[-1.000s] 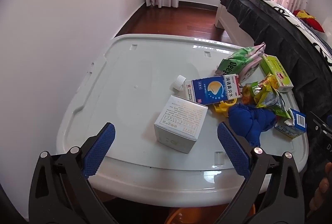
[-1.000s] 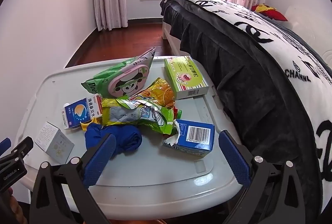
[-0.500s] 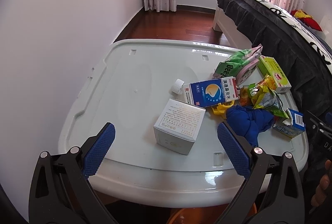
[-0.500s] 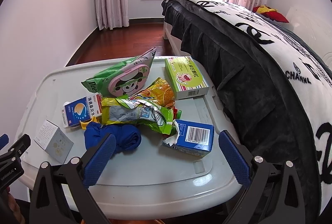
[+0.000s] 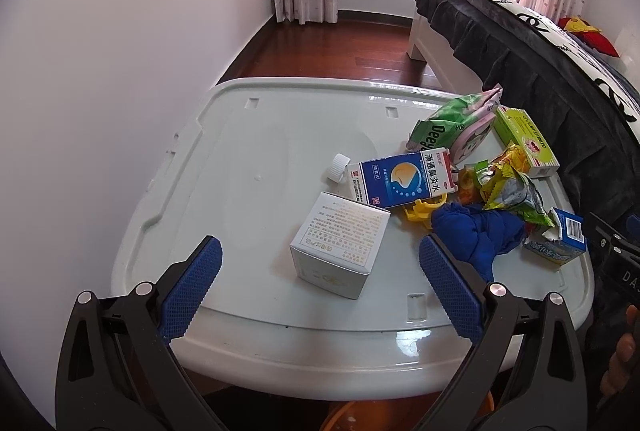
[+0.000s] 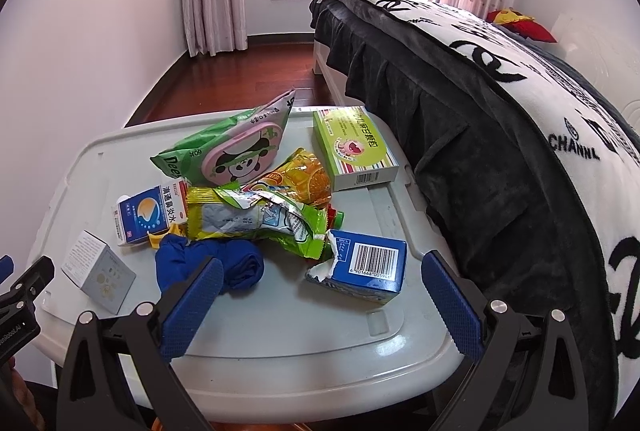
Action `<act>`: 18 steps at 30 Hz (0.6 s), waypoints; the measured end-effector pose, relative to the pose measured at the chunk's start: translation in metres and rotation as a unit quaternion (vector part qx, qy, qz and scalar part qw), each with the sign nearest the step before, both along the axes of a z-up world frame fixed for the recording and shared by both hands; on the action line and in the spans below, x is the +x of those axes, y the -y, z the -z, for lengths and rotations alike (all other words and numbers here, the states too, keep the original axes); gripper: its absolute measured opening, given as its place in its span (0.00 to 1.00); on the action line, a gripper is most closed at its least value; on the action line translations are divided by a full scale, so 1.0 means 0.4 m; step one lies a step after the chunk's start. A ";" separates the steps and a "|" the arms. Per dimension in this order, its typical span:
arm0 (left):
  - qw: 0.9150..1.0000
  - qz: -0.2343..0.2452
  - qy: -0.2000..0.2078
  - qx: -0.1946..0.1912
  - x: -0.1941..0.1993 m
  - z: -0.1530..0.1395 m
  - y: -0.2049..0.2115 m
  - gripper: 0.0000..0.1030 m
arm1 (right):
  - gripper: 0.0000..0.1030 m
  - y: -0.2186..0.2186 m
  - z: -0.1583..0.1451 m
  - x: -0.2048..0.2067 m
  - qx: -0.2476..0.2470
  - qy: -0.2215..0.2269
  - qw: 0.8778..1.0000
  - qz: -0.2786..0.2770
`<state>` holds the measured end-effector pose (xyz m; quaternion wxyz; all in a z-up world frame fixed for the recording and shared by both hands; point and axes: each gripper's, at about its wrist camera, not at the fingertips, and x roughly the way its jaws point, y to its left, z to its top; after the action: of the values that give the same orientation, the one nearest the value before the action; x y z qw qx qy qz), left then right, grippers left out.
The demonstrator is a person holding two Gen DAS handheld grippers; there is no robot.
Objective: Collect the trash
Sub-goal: 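Move both tools toward the cluttered white table, then grasp the green-yellow medicine box with the right tool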
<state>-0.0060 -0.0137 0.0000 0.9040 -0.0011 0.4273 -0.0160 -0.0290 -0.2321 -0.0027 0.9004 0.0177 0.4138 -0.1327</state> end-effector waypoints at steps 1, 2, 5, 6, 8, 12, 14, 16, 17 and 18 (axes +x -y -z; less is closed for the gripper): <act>1.000 0.000 0.000 0.000 0.001 -0.001 0.000 0.93 | 0.95 0.000 0.001 0.000 0.000 0.000 1.000 0.000; 1.000 0.000 0.001 0.000 0.001 -0.001 0.001 0.93 | 0.95 0.000 0.001 0.000 0.000 0.000 1.000 -0.001; 1.000 0.000 0.002 -0.001 0.002 -0.004 0.003 0.93 | 0.95 0.003 0.000 0.004 -0.001 0.001 1.000 -0.001; 1.000 0.001 0.002 -0.001 0.003 -0.004 0.005 0.93 | 0.95 0.006 -0.001 0.005 0.000 0.001 1.000 0.000; 1.000 0.002 0.003 0.000 0.004 -0.004 0.008 0.93 | 0.95 0.007 0.000 0.007 0.001 0.000 1.000 0.000; 1.000 0.003 0.003 0.000 0.006 -0.005 0.011 0.93 | 0.95 0.014 0.001 0.016 0.001 -0.001 1.000 0.002; 1.000 0.003 0.002 -0.002 0.008 -0.006 0.010 0.93 | 0.95 0.016 0.002 0.021 0.001 -0.002 1.000 0.002; 1.000 0.003 0.003 -0.001 0.010 -0.006 0.011 0.93 | 0.95 0.015 0.003 0.025 0.001 -0.002 1.000 0.002; 1.000 0.003 0.002 -0.001 0.010 -0.006 0.011 0.93 | 0.95 0.014 0.003 0.025 0.000 -0.002 1.000 0.002; 1.000 0.003 0.002 -0.001 0.010 -0.006 0.011 0.93 | 0.95 0.015 0.004 0.026 0.000 -0.003 1.000 0.003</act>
<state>-0.0019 -0.0182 0.0023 0.9048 -0.0002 0.4254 -0.0191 -0.0187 -0.2379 -0.0043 0.8990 0.0185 0.4162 -0.1351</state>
